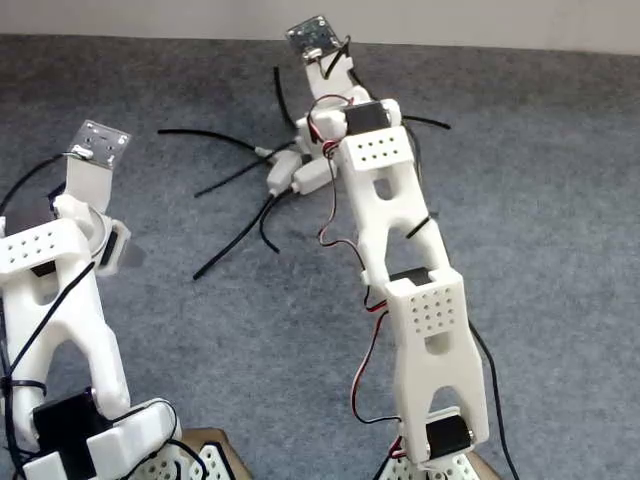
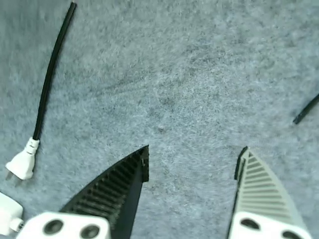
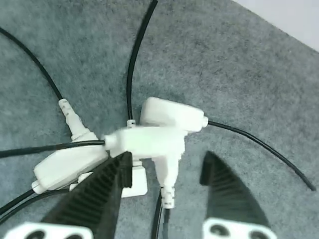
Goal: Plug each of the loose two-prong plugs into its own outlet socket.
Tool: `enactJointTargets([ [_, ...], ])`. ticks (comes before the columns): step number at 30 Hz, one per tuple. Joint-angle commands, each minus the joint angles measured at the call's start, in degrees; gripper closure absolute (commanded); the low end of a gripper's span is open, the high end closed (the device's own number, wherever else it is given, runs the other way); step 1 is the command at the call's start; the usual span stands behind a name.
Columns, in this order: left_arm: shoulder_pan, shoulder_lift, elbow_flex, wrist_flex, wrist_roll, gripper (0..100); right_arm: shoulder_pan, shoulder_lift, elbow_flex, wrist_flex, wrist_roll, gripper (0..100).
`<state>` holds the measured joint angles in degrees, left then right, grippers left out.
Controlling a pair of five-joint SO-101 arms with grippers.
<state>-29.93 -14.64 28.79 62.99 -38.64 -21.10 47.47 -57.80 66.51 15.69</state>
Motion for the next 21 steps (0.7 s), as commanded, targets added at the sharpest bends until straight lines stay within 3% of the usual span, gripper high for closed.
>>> enactJointTargets([
  [1, -3.6, -0.9, -2.2, -1.1, -0.4, 71, -0.6, -2.1, -3.1, 3.3, 0.2, 75.6],
  [6, -13.4, 0.7, -10.9, -3.5, 11.8, 71, -5.2, -2.0, -8.4, 21.8, -4.6, 75.6],
  [10, -18.5, 9.1, -18.8, -3.3, 12.1, 71, -11.1, -1.7, -17.0, 34.8, -7.6, 75.6],
  [16, -28.4, 29.6, -32.8, -3.0, 12.0, 71, -16.7, -2.1, -14.5, 34.8, -10.7, 75.6],
  [21, -35.6, 42.3, -48.1, 3.6, 11.9, 71, -20.1, -2.1, -7.2, 34.8, -10.8, 75.6],
])
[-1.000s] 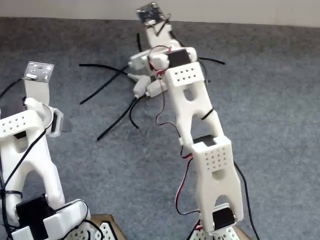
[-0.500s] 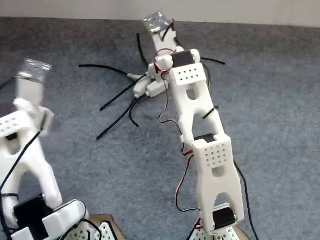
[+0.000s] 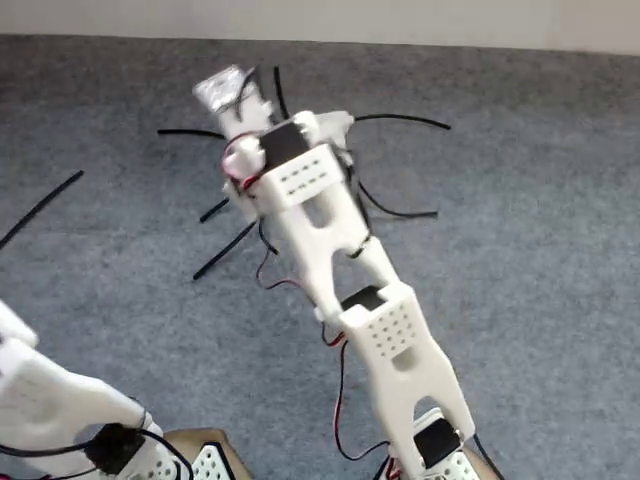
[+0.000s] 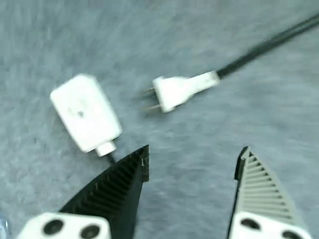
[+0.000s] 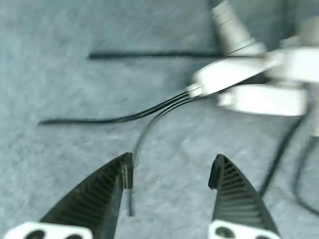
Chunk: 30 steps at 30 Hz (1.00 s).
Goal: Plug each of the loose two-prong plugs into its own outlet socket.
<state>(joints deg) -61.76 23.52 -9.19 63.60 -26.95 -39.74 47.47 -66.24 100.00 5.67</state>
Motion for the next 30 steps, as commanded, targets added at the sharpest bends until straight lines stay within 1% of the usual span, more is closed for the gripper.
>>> enactJointTargets([
  [1, -5.0, 6.1, -13.3, 4.1, 0.2, 71, -1.5, -2.1, 1.9, 1.3, -0.8, 75.6],
  [5, -8.7, 12.3, -24.7, 7.6, 0.4, 71, -0.6, -3.8, 2.3, 1.3, -0.8, 75.6],
  [9, -10.9, 17.5, -33.6, 8.7, 0.6, 71, 2.2, -7.8, 7.8, 1.3, -0.5, 75.6],
  [11, -11.3, 20.0, -36.7, 8.8, 2.2, 71, 3.7, -9.7, 10.0, 1.2, -0.4, 75.6],
  [15, -10.0, 24.8, -42.2, 11.8, 2.4, 71, 5.2, -12.3, 14.4, 1.2, -0.3, 75.6],
  [21, -7.5, 31.0, -48.1, 14.0, 2.5, 71, 4.4, -13.7, 17.2, 1.2, 1.2, 75.6],
  [27, -7.5, 35.9, -52.5, 14.2, 2.4, 71, 4.4, -13.8, 17.3, 1.1, 1.3, 75.6],
  [30, -7.5, 38.4, -53.9, 14.1, 2.4, 71, 4.3, -13.8, 17.3, 1.1, 2.8, 75.6],
])
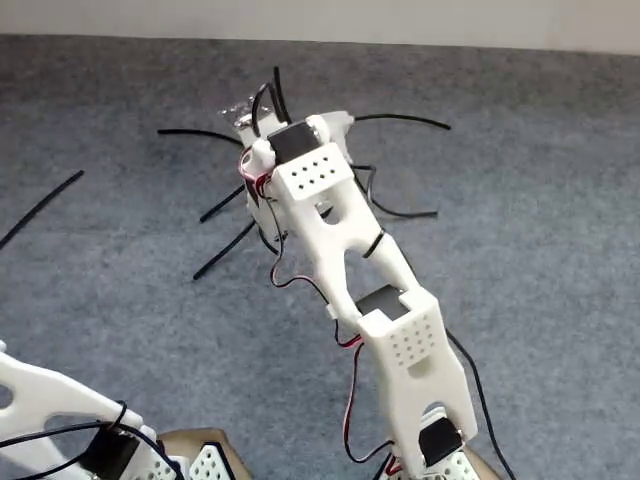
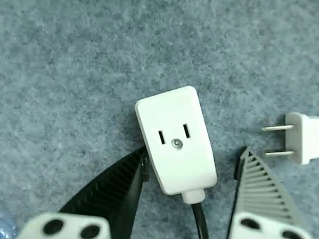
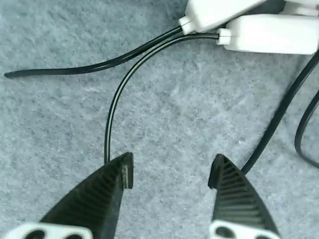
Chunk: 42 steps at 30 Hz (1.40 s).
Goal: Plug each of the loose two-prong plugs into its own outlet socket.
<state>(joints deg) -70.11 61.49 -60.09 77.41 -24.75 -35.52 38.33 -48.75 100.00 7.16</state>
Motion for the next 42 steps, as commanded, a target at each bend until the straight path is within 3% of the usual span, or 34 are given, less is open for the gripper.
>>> enactJointTargets([
  [1, 0.8, 1.1, -3.8, 0.4, 0.2, 71, 0.0, -4.6, -0.2, 1.1, 1.4, 75.6],
  [6, 0.8, 3.1, -5.4, 1.0, 0.0, 72, 0.6, -4.6, -0.2, 1.1, 1.7, 75.6],
  [11, 2.8, 3.1, -5.6, 3.7, -2.5, 96, 3.0, -4.6, -0.2, 1.1, 1.7, 75.6],
  [19, 8.3, 2.9, -6.3, 9.3, -4.5, 99, 9.4, -4.6, -0.2, 1.2, 4.8, 75.6],
  [24, 16.5, -3.0, -19.6, 24.2, -6.7, 99, 14.1, -4.6, -0.1, 1.2, 5.4, 75.6],
  [27, 21.2, -9.3, -20.3, 25.3, -4.0, 99, 16.7, -4.6, -0.1, 1.2, 5.0, 75.6],
  [35, 38.9, -35.1, 14.2, 25.1, -3.7, 99, 25.2, -5.5, 6.2, 1.3, -0.7, 75.6],
  [42, 66.9, -61.1, 50.4, 24.3, -4.2, 98, 36.4, -17.0, 23.3, -0.6, 2.7, 75.6],
])
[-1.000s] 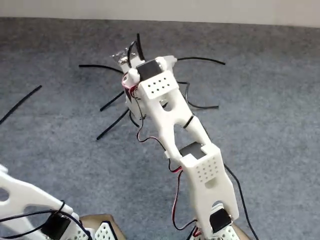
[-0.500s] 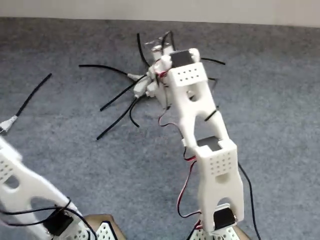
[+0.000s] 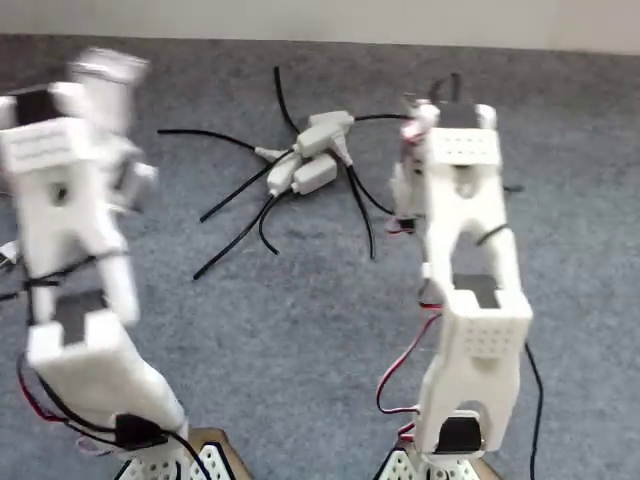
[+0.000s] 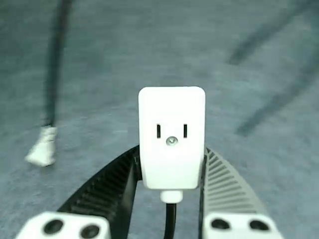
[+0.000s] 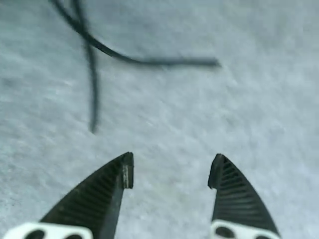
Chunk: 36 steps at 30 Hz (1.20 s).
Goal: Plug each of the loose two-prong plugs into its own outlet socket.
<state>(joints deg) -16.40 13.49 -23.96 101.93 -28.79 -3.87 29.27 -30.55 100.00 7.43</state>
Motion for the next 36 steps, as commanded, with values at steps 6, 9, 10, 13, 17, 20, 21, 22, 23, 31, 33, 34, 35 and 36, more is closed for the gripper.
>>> enactJointTargets([
  [6, 36.8, -28.3, 39.0, -0.7, 0.3, 98, 12.9, -15.4, 25.1, -12.2, 7.5, 75.6],
  [9, 43.3, -32.0, 46.5, -0.8, 0.1, 98, 13.8, -18.2, 33.6, -18.0, 8.4, 75.6],
  [10, 44.4, -32.6, 48.5, -1.5, -0.1, 98, 13.8, -19.2, 35.8, -19.3, 8.4, 75.6],
  [13, 45.0, -32.4, 53.0, -4.6, -2.7, 98, 12.6, -22.0, 40.5, -21.7, 8.4, 75.6],
  [17, 44.9, -31.3, 58.9, -8.1, -12.1, 91, 10.5, -26.2, 43.6, -21.9, 8.4, 75.6],
  [20, 43.7, -31.3, 61.8, -11.3, -17.8, 84, 10.2, -29.2, 45.4, -21.9, 8.4, 75.6],
  [21, 42.5, -31.1, 62.4, -12.7, -19.7, 82, 10.2, -30.2, 45.9, -21.9, 8.4, 75.6],
  [22, 41.0, -30.9, 62.9, -14.6, -21.4, 81, 10.2, -31.1, 46.5, -21.9, 8.4, 75.6],
  [23, 38.9, -30.9, 63.3, -16.5, -22.8, 80, 10.2, -32.0, 47.1, -21.9, 8.4, 75.6],
  [31, 25.7, -30.7, 62.1, -21.4, -36.0, 80, 9.2, -36.5, 49.2, -21.8, 8.4, 75.6],
  [33, 24.4, -30.7, 61.6, -21.4, -36.2, 80, 7.4, -36.4, 49.2, -21.4, 8.4, 75.6],
  [34, 24.0, -30.7, 61.6, -21.5, -36.2, 80, 6.5, -36.3, 49.4, -21.3, 8.2, 75.6],
  [35, 23.9, -30.7, 61.8, -21.5, -36.3, 80, 5.6, -36.3, 49.8, -20.8, 8.2, 75.6],
  [36, 23.8, -30.7, 61.9, -21.5, -36.4, 80, 4.8, -36.7, 50.6, -20.8, 8.0, 75.6],
])
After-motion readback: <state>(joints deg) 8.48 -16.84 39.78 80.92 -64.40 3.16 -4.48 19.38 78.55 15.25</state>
